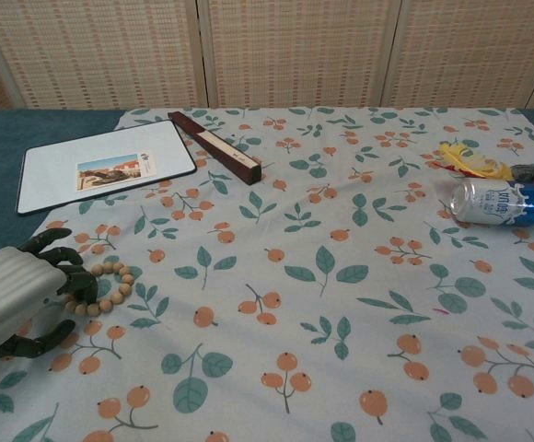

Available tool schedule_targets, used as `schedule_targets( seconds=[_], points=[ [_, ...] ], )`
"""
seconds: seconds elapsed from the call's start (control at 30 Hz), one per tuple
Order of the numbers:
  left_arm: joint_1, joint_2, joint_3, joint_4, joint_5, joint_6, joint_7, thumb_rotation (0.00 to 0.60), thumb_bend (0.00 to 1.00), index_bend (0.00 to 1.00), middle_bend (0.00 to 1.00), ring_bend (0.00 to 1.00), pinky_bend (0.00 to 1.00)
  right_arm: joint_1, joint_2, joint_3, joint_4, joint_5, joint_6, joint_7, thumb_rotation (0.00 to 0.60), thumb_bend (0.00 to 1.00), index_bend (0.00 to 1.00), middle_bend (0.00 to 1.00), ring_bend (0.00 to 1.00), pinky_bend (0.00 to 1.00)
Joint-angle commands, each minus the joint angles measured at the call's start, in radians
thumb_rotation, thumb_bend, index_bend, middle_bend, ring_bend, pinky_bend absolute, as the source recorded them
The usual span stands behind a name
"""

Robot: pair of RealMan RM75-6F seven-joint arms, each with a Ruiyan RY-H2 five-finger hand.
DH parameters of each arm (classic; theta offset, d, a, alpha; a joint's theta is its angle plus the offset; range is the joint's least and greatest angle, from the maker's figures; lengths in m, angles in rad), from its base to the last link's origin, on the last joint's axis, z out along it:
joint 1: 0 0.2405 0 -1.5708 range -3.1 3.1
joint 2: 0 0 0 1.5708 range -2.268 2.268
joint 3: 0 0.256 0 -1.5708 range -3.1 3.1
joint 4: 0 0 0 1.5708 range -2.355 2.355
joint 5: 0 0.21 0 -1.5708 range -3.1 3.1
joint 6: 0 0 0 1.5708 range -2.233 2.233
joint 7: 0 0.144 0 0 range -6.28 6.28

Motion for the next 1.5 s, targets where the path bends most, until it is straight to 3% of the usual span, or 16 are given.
schedule_targets(
  seconds=[0.03, 0.23, 0.53, 0.63, 0.67, 0.77, 0.87, 0.97, 1.1, 1.23, 1.33, 1.37, 1.5],
  points=[
    [-0.002, -0.021, -0.005, 0.031, 0.009, 0.028, 0.01, 0.6, 0.45, 0.52, 0.53, 0.28, 0.04, -0.002, 0.002, 0.002, -0.002, -0.005, -0.004, 0.003, 0.419, 0.15, 0.0, 0.0, 0.0, 0.0],
    [-0.014, -0.068, -0.026, 0.12, 0.021, 0.08, 0.022, 0.6, 0.5, 0.69, 0.71, 0.38, 0.04, -0.008, 0.008, 0.007, -0.006, -0.01, -0.015, 0.009, 0.419, 0.15, 0.0, 0.0, 0.0, 0.0],
    [-0.062, -0.066, -0.077, 0.17, 0.027, 0.117, -0.021, 0.6, 0.57, 0.74, 0.74, 0.39, 0.02, -0.012, 0.012, 0.013, -0.012, -0.005, -0.033, 0.009, 0.416, 0.15, 0.0, 0.0, 0.0, 0.0],
    [-0.099, -0.051, -0.121, 0.176, 0.017, 0.117, -0.032, 0.6, 0.6, 0.74, 0.75, 0.4, 0.02, -0.014, 0.015, 0.014, -0.015, -0.01, -0.035, 0.013, 0.417, 0.15, 0.0, 0.0, 0.0, 0.0],
    [-0.138, -0.036, -0.207, 0.175, -0.041, 0.098, -0.059, 0.6, 0.61, 0.75, 0.75, 0.41, 0.02, -0.015, 0.018, 0.017, -0.016, -0.009, -0.033, 0.019, 0.417, 0.15, 0.0, 0.0, 0.0, 0.0],
    [-0.197, -0.022, -0.368, 0.156, -0.217, 0.0, -0.105, 0.6, 0.63, 0.76, 0.78, 0.45, 0.04, -0.018, 0.023, 0.02, -0.016, -0.013, -0.035, 0.029, 0.416, 0.15, 0.0, 0.0, 0.0, 0.0],
    [-0.235, -0.008, -0.501, 0.139, -0.36, -0.028, -0.129, 0.6, 0.67, 0.74, 0.8, 0.47, 0.05, -0.02, 0.029, 0.021, -0.016, -0.018, -0.036, 0.038, 0.415, 0.15, 0.0, 0.0, 0.0, 0.0],
    [-0.256, 0.01, -0.582, 0.125, -0.455, -0.032, -0.152, 0.6, 0.65, 0.67, 0.79, 0.47, 0.05, -0.021, 0.032, 0.022, -0.016, -0.022, -0.041, 0.044, 0.416, 0.15, 0.0, 0.0, 0.0, 0.0],
    [-0.264, 0.034, -0.646, 0.108, -0.556, -0.03, -0.175, 0.6, 0.6, 0.6, 0.77, 0.47, 0.05, -0.023, 0.032, 0.022, -0.017, -0.029, -0.045, 0.044, 0.416, 0.15, 0.0, 0.0, 0.0, 0.0],
    [-0.253, 0.068, -0.756, 0.017, -0.803, -0.107, -0.174, 0.6, 0.57, 0.56, 0.77, 0.47, 0.04, -0.027, 0.034, 0.024, -0.02, -0.037, -0.04, 0.046, 0.416, 0.15, 0.0, 0.0, 0.0, 0.0],
    [-0.232, 0.149, -0.894, -0.129, -1.169, -0.242, -0.161, 0.6, 0.57, 0.56, 0.78, 0.46, 0.03, -0.032, 0.037, 0.025, -0.022, -0.043, -0.034, 0.051, 0.417, 0.15, 0.0, 0.0, 0.0, 0.0],
    [-0.224, 0.196, -0.947, -0.18, -1.347, -0.303, -0.158, 0.6, 0.57, 0.56, 0.78, 0.46, 0.03, -0.034, 0.038, 0.026, -0.022, -0.045, -0.031, 0.053, 0.417, 0.15, 0.0, 0.0, 0.0, 0.0],
    [-0.223, 0.345, -1.027, -0.249, -1.829, -0.458, -0.14, 0.6, 0.57, 0.58, 0.79, 0.45, 0.02, -0.038, 0.04, 0.03, -0.022, -0.048, -0.025, 0.058, 0.416, 0.15, 0.0, 0.0, 0.0, 0.0]
  ],
)
